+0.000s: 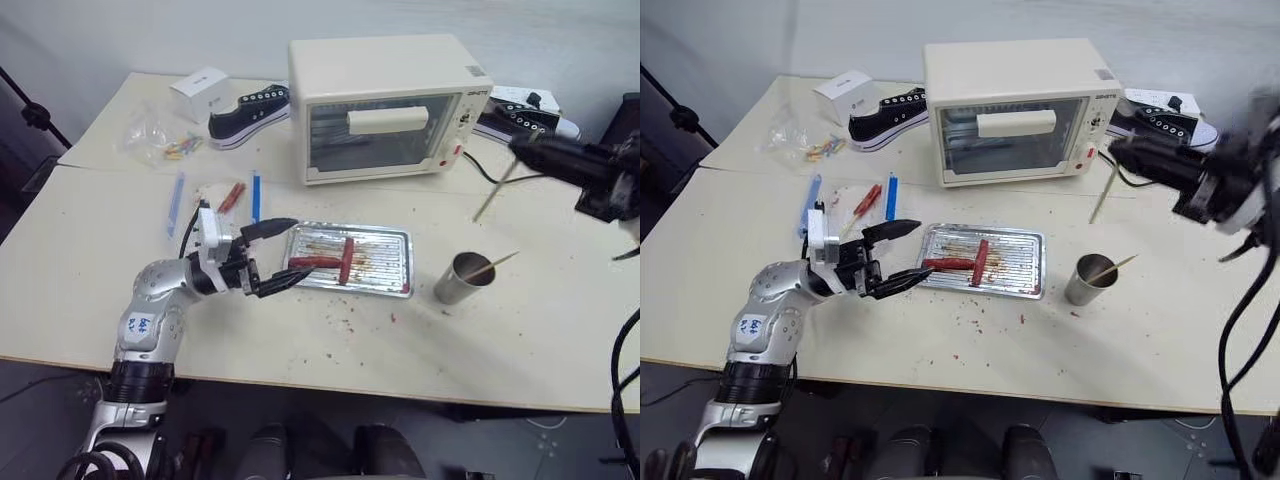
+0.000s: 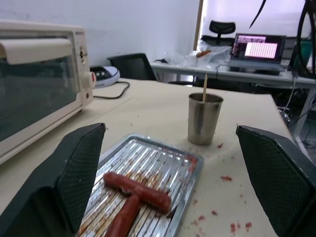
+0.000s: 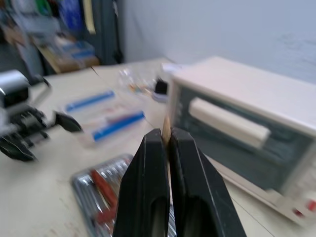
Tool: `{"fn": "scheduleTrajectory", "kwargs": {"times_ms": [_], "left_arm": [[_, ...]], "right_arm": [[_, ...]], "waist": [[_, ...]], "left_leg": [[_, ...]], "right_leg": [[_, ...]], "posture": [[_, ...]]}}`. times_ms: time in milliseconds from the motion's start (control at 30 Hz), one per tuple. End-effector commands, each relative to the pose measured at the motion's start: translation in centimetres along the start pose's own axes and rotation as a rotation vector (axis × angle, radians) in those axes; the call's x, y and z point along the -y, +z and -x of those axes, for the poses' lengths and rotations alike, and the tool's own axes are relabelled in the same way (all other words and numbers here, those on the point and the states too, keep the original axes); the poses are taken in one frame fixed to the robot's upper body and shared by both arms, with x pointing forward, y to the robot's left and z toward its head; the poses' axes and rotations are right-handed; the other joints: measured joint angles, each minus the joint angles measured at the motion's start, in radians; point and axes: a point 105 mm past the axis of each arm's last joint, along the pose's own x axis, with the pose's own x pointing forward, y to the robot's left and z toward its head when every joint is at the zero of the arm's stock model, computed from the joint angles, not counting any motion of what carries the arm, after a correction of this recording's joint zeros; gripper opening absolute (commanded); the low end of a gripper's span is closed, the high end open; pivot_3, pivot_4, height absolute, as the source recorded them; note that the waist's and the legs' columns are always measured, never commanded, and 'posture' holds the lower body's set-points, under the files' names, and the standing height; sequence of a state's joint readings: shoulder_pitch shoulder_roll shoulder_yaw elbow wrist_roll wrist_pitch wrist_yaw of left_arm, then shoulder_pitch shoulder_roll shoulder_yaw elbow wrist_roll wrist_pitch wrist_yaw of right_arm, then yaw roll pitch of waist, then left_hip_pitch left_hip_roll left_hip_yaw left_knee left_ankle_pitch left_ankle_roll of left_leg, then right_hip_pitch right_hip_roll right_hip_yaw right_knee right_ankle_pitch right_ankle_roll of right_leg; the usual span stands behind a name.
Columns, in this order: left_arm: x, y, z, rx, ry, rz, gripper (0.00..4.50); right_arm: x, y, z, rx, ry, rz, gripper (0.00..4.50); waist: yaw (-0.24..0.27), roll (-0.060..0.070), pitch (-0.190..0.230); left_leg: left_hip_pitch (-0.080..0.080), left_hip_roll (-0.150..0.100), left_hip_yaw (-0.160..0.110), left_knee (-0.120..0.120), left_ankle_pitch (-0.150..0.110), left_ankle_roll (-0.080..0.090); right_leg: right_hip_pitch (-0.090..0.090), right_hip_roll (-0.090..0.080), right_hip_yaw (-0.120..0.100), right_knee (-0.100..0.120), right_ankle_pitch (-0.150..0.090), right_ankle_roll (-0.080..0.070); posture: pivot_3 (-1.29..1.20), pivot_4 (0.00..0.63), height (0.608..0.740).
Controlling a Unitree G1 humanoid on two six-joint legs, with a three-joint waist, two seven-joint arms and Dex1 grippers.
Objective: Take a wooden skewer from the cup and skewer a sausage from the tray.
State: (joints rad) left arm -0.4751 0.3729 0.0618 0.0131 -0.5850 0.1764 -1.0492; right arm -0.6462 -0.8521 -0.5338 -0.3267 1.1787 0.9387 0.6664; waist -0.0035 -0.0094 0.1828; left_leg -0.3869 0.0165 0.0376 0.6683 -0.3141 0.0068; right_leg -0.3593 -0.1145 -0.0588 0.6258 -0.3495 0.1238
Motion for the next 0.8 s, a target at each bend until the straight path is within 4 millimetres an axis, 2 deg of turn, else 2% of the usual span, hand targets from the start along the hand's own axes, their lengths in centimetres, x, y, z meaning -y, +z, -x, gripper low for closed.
{"fn": "scheduleTrajectory", "kwargs": {"times_ms": [33, 100, 200, 300, 400, 600, 700, 800], "left_arm": [[0.4, 2.5, -1.8, 0.130, -0.034, -0.034, 4.50], [0.6, 3.1, -2.9, 0.172, -0.051, -0.048, 4.50], [0.9, 4.3, -5.6, 0.260, -0.056, -0.089, 4.50], [1.1, 4.9, -7.1, 0.321, -0.047, -0.095, 4.50], [1.6, 5.0, -7.9, 0.355, -0.049, -0.095, 4.50], [1.7, 5.1, -8.2, 0.389, -0.006, -0.102, 4.50], [1.7, 4.9, -8.2, 0.390, 0.012, -0.102, 3.96], [1.7, 4.8, -8.3, 0.391, 0.016, -0.096, 3.06]], "right_arm": [[-0.9, -0.3, -1.5, 0.140, 0.038, -0.175, 0.01], [-1.3, -1.0, -2.2, 0.179, 0.051, -0.248, 0.01], [-1.9, -2.1, -3.8, 0.276, 0.070, -0.406, 0.01], [-2.5, -3.1, -4.7, 0.293, 0.084, -0.469, 0.01], [-2.6, -3.5, -5.2, 0.319, 0.080, -0.513, 0.01], [-2.9, -4.2, -5.1, 0.325, 0.069, -0.544, 0.01], [-2.9, -4.3, -4.9, 0.344, 0.060, -0.558, 0.00], [-3.0, -4.3, -4.9, 0.352, 0.060, -0.566, 0.00]], "waist": [[0.002, 0.000, 0.000], [0.003, 0.000, 0.000], [0.007, 0.000, 0.000], [0.008, 0.000, 0.000], [0.005, 0.000, 0.000], [0.002, 0.000, 0.000], [0.003, 0.000, 0.000], [0.003, 0.000, 0.000]], "left_leg": [[0.000, 0.000, -0.001, 0.000, 0.000, 0.000], [-0.001, -0.001, -0.001, 0.000, 0.000, 0.000], [-0.004, -0.002, -0.001, 0.000, 0.001, 0.000], [-0.004, -0.003, -0.001, 0.000, 0.001, 0.001], [-0.004, -0.003, -0.001, 0.000, 0.001, 0.001], [-0.004, -0.002, -0.001, -0.001, 0.002, 0.001], [-0.004, -0.003, -0.001, -0.001, 0.002, 0.001], [-0.004, -0.003, -0.001, -0.001, 0.002, 0.001]], "right_leg": [[0.000, 0.000, -0.001, 0.000, 0.000, 0.000], [-0.001, 0.000, -0.001, 0.000, 0.000, 0.000], [-0.002, 0.000, -0.003, 0.000, 0.000, 0.000], [-0.002, 0.000, -0.003, 0.000, 0.001, 0.001], [-0.002, 0.000, -0.003, 0.000, 0.001, 0.001], [-0.002, 0.001, -0.003, 0.000, 0.001, 0.001], [-0.002, 0.000, -0.003, 0.000, 0.001, 0.001], [-0.002, 0.000, -0.003, 0.000, 0.001, 0.001]], "posture": [[0.00, 0.150, 0.740], [0.00, 0.150, 0.740], [0.00, 0.150, 0.740], [0.00, 0.150, 0.740], [0.00, 0.150, 0.740], [0.00, 0.150, 0.740], [0.00, 0.150, 0.740], [0.00, 0.150, 0.740]]}}
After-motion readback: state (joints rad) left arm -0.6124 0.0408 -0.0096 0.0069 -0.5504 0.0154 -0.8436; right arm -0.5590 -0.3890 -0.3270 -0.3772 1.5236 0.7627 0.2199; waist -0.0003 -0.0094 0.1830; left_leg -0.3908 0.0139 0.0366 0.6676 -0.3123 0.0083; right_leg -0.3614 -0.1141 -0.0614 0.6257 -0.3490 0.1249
